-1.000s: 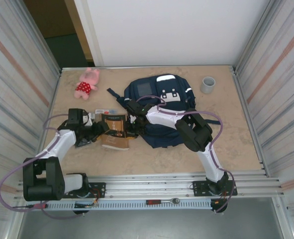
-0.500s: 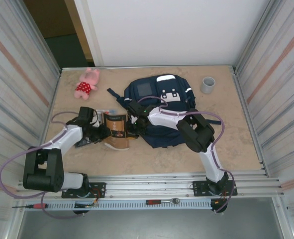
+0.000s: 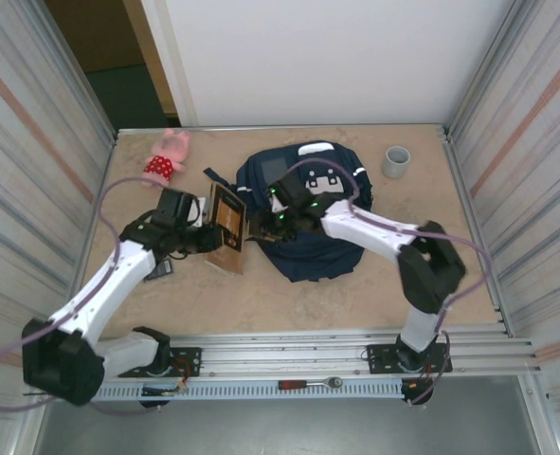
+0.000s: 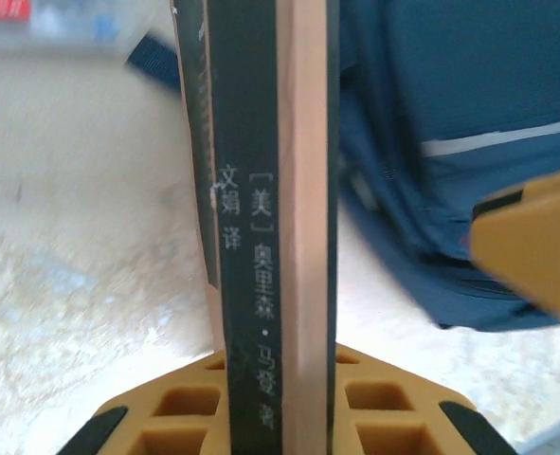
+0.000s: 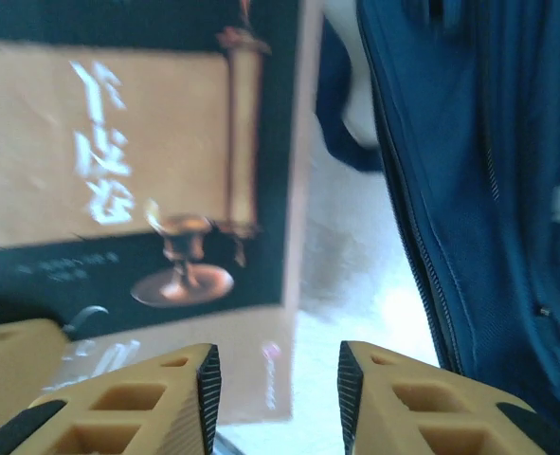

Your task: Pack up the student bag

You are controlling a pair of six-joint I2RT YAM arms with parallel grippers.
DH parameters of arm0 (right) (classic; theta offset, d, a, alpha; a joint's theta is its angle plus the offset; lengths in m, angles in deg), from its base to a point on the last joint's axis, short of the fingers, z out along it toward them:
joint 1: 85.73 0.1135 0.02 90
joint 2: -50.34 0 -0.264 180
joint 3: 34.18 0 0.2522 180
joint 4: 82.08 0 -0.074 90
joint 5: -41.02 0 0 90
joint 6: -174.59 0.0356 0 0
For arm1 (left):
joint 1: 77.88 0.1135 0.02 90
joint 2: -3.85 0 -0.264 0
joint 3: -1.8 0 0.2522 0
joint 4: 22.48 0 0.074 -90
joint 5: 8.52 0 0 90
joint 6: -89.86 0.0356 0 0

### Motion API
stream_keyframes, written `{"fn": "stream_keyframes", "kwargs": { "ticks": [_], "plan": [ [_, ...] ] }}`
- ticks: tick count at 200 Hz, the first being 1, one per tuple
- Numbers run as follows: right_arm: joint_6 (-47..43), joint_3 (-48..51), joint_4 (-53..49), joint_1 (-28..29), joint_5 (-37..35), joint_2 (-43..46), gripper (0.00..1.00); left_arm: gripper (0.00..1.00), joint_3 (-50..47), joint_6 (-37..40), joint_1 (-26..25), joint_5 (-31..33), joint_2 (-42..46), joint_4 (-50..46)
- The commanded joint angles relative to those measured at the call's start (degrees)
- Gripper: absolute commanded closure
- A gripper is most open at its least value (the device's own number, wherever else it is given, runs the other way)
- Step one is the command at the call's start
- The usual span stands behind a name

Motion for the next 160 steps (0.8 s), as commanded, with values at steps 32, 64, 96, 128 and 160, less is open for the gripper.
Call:
{"fn": "stream_keyframes", "kwargs": {
  "ticks": [32,64,96,128,160],
  "plan": [
    [-16.74,8.76,2.36,-1.12,-15.11,22.82,0.55,1.00,0.69,2.56,-1.70,-20.78,9.29,25.36],
    [-22.54,15.11,6.98,-5.04,-9.55,34.84,0.41,1.00,1.43,-1.00,-3.26,-30.28,6.96,36.71],
    [-20.12,22.33,12.82,-11.15,-1.42,45.01,0.15,1.00,-1.63,-10.75,-3.98,-34.42,4.71,55.37],
    [-22.30,22.75,10.84,-13.82,3.07,49.89,0.01,1.00,-0.31,-11.23,-6.82,-34.89,2.47,56.69],
    [-18.05,22.33,14.45,-15.46,14.06,48.88,0.01,1.00,0.16,-16.17,-7.86,-35.14,0.30,63.54]
  ]
}}
